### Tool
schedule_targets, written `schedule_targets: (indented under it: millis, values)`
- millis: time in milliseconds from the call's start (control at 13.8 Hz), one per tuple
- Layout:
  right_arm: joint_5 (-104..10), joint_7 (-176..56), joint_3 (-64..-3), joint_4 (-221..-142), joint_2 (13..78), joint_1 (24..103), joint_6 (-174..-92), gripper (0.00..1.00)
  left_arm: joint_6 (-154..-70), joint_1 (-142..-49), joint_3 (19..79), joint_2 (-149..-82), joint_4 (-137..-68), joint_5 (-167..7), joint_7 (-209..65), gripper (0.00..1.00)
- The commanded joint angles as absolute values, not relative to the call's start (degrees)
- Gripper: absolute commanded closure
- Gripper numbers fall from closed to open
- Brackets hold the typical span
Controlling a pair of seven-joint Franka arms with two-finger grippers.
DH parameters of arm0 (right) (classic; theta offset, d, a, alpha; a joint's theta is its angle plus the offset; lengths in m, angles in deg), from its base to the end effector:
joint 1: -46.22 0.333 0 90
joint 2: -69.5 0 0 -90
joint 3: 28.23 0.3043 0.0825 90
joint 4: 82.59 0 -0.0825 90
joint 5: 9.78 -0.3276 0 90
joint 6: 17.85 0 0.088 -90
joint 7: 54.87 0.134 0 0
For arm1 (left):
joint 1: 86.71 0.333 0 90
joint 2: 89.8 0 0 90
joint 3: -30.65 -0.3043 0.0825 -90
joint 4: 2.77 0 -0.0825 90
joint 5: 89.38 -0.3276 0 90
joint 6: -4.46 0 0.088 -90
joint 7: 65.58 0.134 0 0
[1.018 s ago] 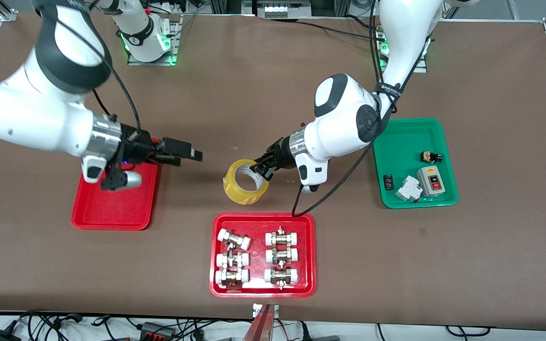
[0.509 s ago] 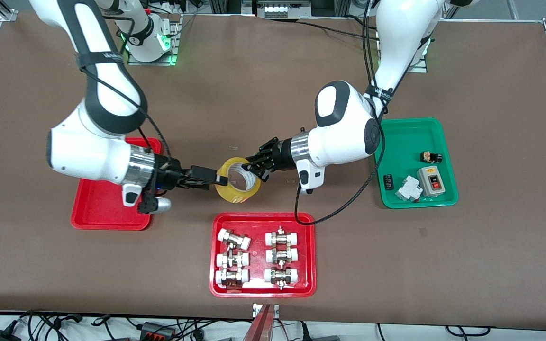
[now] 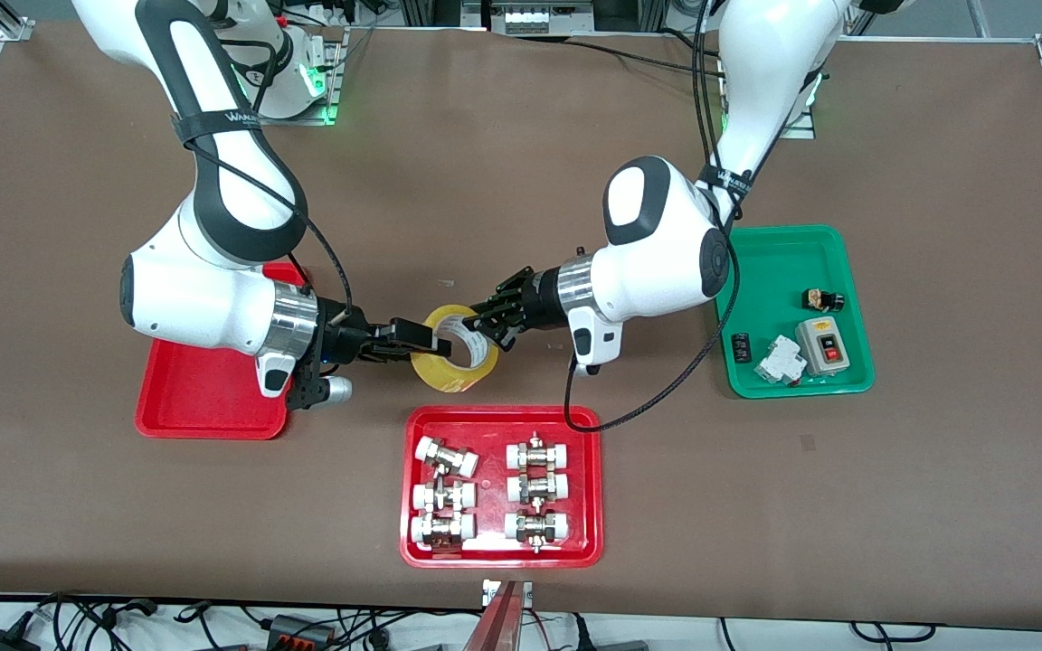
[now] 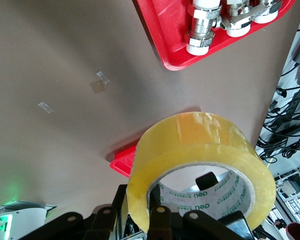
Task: Left arm passes tape to right arm into tray
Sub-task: 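Carry the tape with the right gripper while the left gripper withdraws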
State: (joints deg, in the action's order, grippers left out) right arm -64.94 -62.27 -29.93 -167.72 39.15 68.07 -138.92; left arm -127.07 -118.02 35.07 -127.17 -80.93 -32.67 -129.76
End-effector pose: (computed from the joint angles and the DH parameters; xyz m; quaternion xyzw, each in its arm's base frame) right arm 0.6075 0.2874 0.3888 -0.9149 -0.0007 0.0007 0.4036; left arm 0.5647 -0.4334 0.3732 0.7666 0.4746 -0.2407 0.3593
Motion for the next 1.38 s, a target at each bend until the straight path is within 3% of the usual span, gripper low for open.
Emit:
schedule_targets:
  millis: [0,73,145,436,655,945,1164,1309]
  values:
    - [-65.8,-62.4,-30.5,-166.4,38.9,68.5,-139.1,1.0,-128.0,-117.7,35.1,-127.9,-79.1,-30.9,-127.9,0.98]
    - [-65.8,-62.3,-30.5,-166.4,38.9,68.5,-139.1,1.0,-128.0,-117.7,35.1,-127.9,-79.1,-30.8,-128.1,0.71]
    - [-65.9,-62.3,-30.5,-166.3,39.0,68.5,-139.1,1.0,-127.9,-117.2,35.1,-127.9,-79.1,-30.9,-127.9,0.03]
    - [-65.9,-61.9,-30.5,-165.7,39.1,68.5,-139.0,1.0,-127.2,-113.7,34.7,-127.2,-77.7,-32.1,-127.6,0.0]
    - [-65.4,-62.7,-31.1,-164.9,38.7,65.6,-138.2,1.0,-123.4,-108.6,34.7,-125.6,-77.7,-43.0,-123.1,0.0]
    - [-65.1,-72.3,-31.1,-166.6,37.0,56.9,-127.9,1.0,-102.4,-99.9,35.0,-121.5,-77.7,-54.1,-108.3,0.0]
    - [-58.3,-85.3,-31.1,-170.1,35.8,48.0,-120.7,1.0,-89.9,-92.9,35.0,-118.4,-77.3,-64.0,-92.0,0.0]
    - [-56.1,-92.5,-31.1,-171.1,34.4,43.0,-116.5,1.0,-78.8,-91.2,34.7,-117.2,-72.5,-74.3,-84.5,0.0]
